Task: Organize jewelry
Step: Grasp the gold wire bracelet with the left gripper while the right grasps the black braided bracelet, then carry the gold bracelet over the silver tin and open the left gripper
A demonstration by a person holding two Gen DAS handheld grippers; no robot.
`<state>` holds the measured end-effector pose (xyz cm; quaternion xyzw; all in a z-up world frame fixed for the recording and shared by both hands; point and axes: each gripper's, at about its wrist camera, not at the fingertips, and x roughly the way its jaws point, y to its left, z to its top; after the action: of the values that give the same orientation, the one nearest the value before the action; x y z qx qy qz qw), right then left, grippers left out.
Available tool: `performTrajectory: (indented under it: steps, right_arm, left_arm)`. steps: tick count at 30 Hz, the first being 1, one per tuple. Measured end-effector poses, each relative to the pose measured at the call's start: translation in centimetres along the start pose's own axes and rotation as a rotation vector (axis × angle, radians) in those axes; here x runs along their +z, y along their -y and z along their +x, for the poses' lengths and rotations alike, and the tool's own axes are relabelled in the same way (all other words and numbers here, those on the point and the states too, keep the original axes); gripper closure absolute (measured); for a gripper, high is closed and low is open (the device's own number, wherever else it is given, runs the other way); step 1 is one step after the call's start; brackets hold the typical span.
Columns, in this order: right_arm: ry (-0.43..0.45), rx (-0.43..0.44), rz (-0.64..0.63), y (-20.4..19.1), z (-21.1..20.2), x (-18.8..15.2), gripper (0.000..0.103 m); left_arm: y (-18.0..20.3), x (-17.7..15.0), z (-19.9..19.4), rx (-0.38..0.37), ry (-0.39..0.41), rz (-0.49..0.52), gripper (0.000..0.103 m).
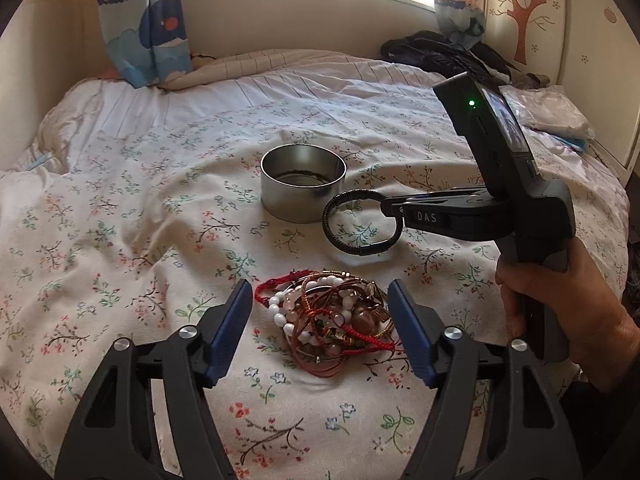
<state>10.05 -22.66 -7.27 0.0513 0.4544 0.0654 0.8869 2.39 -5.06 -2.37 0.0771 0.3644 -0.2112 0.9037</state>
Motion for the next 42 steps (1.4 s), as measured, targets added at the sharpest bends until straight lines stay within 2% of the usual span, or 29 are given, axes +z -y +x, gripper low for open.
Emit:
performTrajectory:
  steps: [2, 5, 7, 9, 12, 15, 20, 22, 25, 26, 27, 28, 29, 30, 31, 32, 33, 34, 37, 42]
  right_arm:
    - [-0.005, 0.004, 0.001, 0.0, 0.2, 0.0, 0.094]
    - [-0.015, 0.008, 0.000, -0.1, 0.7, -0.1, 0.094]
    - [-0.025, 0.010, 0.003, 0.1, 1.1, -0.2, 0.094]
    - [-0.036, 0.011, 0.008, 0.4, 1.5, -0.3, 0.094]
    - [-0.050, 0.014, 0.017, 0.6, 1.9, -0.4, 0.094]
    - [-0.050, 0.026, 0.031, 0.9, 1.8, -0.4, 0.094]
    - [-0.036, 0.044, 0.063, 1.5, 1.4, -0.4, 0.094]
    - [-0.037, 0.047, 0.067, 1.6, 1.4, -0.4, 0.094]
    - [-0.039, 0.048, 0.064, 1.5, 1.5, -0.4, 0.094]
    - [-0.041, 0.048, 0.064, 1.5, 1.5, -0.4, 0.094]
    - [-0.041, 0.049, 0.064, 1.5, 1.6, -0.4, 0.094]
    - [-0.042, 0.050, 0.064, 1.5, 1.6, -0.4, 0.094]
    - [-0.043, 0.050, 0.064, 1.5, 1.6, -0.4, 0.094]
    - [-0.044, 0.052, 0.064, 1.5, 1.6, -0.4, 0.094]
    - [-0.044, 0.053, 0.063, 1.5, 1.7, -0.4, 0.094]
    - [-0.045, 0.054, 0.063, 1.5, 1.7, -0.5, 0.094]
    - [-0.046, 0.055, 0.063, 1.5, 1.8, -0.4, 0.094]
    - [-0.047, 0.057, 0.064, 1.5, 1.8, -0.4, 0.094]
    - [-0.045, 0.061, 0.067, 1.7, 1.7, -0.5, 0.094]
    - [-0.029, 0.077, 0.090, 2.1, 1.3, -0.4, 0.094]
  left_arm:
    - [-0.1, 0.6, 1.5, -0.004, -0.017, 0.008, 0.038]
    - [-1.0, 1.1, 3.9, -0.049, -0.089, -0.044, 0.039]
    - [-1.3, 1.2, 5.1, -0.073, -0.131, -0.064, 0.050]
    - [-1.1, 1.3, 6.2, -0.091, -0.169, -0.059, 0.079]
    - [-0.3, 1.3, 6.8, -0.069, -0.182, -0.015, 0.102]
    - [-0.4, 1.3, 6.1, -0.096, -0.171, -0.018, 0.103]
    - [-1.8, 1.9, 3.9, -0.193, -0.107, -0.090, 0.103]
    - [-2.2, 2.1, 3.8, -0.195, -0.109, -0.103, 0.103]
    - [-2.6, 1.9, 5.4, -0.157, -0.168, -0.111, 0.100]
    - [-2.7, 1.8, 6.1, -0.158, -0.190, -0.115, 0.097]
    - [-2.8, 1.7, 6.5, -0.157, -0.203, -0.120, 0.085]
    - [-2.9, 1.6, 6.7, -0.143, -0.206, -0.119, 0.066]
    - [-2.9, 1.6, 6.8, -0.124, -0.200, -0.114, 0.059]
    - [-2.8, 1.6, 7.0, -0.116, -0.198, -0.107, 0.057]
    - [-2.7, 1.6, 7.2, -0.121, -0.207, -0.103, 0.058]
    - [-2.7, 1.5, 7.4, -0.129, -0.219, -0.100, 0.064]
    - [-2.4, 1.3, 7.7, -0.130, -0.234, -0.088, 0.084]
    - [-2.1, 1.2, 7.9, -0.123, -0.247, -0.064, 0.098]
    - [-1.4, 1.1, 7.4, -0.116, -0.233, -0.020, 0.100]
    - [-2.2, 2.1, 4.7, -0.237, -0.143, -0.099, 0.100]
